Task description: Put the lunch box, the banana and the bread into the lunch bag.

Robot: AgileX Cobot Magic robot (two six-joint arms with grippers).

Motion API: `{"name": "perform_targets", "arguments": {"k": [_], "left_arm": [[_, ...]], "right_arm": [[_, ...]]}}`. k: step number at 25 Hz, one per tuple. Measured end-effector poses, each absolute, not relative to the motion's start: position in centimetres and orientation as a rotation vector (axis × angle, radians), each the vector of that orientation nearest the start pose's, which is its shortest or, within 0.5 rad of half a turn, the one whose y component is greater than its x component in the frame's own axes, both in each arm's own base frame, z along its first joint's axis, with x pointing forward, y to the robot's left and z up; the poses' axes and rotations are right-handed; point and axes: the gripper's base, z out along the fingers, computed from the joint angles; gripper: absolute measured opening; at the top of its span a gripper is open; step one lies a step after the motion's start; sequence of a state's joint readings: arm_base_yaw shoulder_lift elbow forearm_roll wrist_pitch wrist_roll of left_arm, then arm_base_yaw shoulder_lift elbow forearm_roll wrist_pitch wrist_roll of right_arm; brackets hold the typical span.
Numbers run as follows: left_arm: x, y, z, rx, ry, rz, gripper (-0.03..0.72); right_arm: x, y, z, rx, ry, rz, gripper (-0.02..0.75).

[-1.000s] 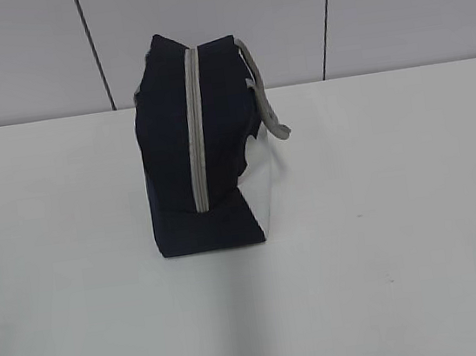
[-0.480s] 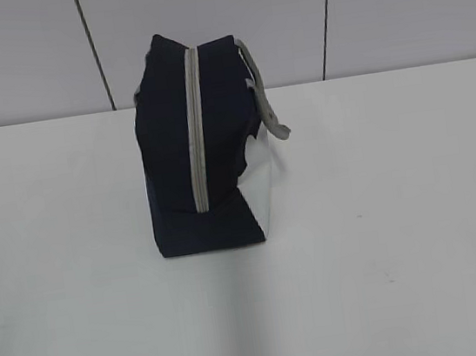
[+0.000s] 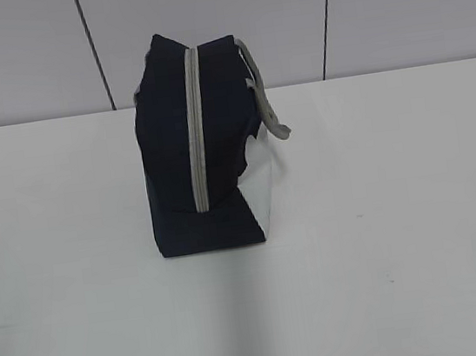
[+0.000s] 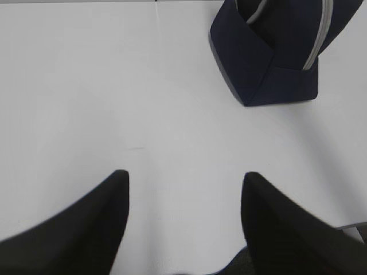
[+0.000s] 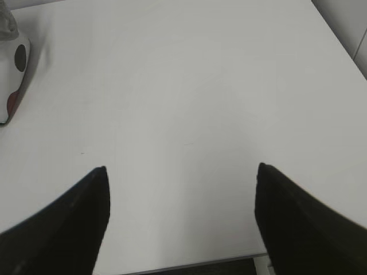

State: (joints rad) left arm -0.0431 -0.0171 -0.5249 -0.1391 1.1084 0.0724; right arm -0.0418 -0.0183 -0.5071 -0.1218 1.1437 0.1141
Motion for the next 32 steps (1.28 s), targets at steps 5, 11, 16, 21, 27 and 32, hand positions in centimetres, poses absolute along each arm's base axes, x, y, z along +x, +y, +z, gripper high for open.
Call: {"name": "perform_targets", "arguments": {"k": [5, 11, 16, 21, 27, 32], "left_arm": [[-1.35, -1.07, 28.07, 0.132, 2.041, -0.148, 0.434], [-1.36, -1.07, 28.07, 0.132, 2.040, -0.148, 0.434], [-1.36, -1.08, 28.07, 0.132, 2.040, -0.149, 0.433], [-1.36, -1.08, 28.07, 0.132, 2.040, -0.149, 0.433], [-1.36, -1.08, 28.07, 0.132, 2.040, -0.149, 0.433], [-1.36, -1.08, 28.07, 0.132, 2.040, -0.149, 0.433]], "right_arm": [[-1.27, -0.77, 27.28, 0.149, 2.094, -0.091, 0.582], [-1.22, -0.13, 27.25, 0.025, 2.102, -0.064, 0.582], [-1.22, -0.10, 27.25, 0.016, 2.102, -0.065, 0.582], [-1.22, -0.10, 27.25, 0.014, 2.102, -0.066, 0.583], [-1.22, -0.10, 27.25, 0.014, 2.102, -0.066, 0.582], [-1.22, -0.10, 27.25, 0.014, 2.102, -0.066, 0.582]]}}
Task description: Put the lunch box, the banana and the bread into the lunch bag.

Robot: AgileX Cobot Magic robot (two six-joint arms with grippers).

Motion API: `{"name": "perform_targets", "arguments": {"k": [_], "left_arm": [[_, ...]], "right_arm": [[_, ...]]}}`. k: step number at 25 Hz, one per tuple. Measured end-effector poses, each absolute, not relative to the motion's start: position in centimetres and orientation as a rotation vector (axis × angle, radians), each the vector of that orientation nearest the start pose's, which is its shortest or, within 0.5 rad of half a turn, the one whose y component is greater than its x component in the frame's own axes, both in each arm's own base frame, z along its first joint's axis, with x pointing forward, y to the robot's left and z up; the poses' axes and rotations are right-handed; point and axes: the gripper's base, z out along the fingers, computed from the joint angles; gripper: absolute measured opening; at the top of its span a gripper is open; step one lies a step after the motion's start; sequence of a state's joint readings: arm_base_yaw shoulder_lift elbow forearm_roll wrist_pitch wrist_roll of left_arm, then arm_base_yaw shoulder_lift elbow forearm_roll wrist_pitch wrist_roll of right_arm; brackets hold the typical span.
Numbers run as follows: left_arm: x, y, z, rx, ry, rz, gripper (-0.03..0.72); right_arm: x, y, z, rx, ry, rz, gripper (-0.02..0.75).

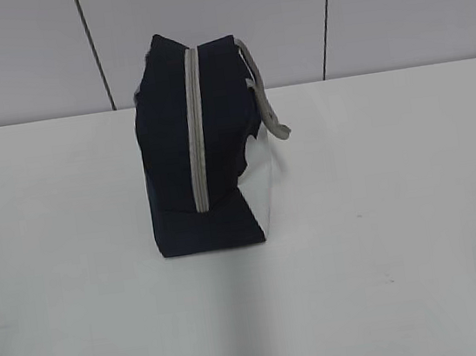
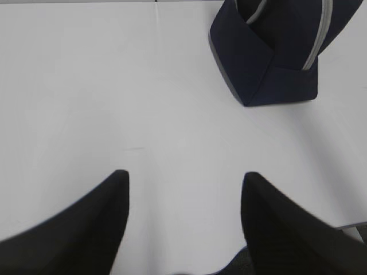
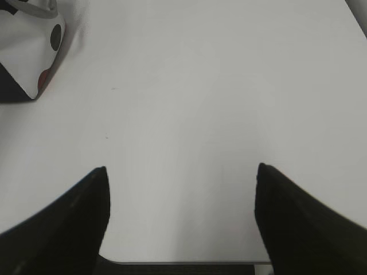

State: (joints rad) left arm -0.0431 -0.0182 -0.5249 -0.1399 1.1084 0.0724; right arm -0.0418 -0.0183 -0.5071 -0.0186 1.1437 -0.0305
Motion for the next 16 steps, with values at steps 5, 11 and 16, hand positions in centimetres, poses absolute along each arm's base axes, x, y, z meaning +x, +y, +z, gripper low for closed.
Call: {"name": "perform_targets", "arguments": {"k": [5, 11, 16], "left_arm": [[-1.36, -1.08, 28.07, 0.132, 2.040, -0.149, 0.433], [-1.36, -1.08, 28.07, 0.132, 2.040, -0.149, 0.433], [-1.36, -1.08, 28.07, 0.132, 2.040, -0.149, 0.433]], "right_arm": [[-1.22, -0.10, 27.25, 0.012, 2.102, -0.067, 0.583], [-1.22, -0.10, 27.25, 0.012, 2.102, -0.067, 0.582], [-1.22, -0.10, 27.25, 0.012, 2.102, -0.067, 0.582]]}}
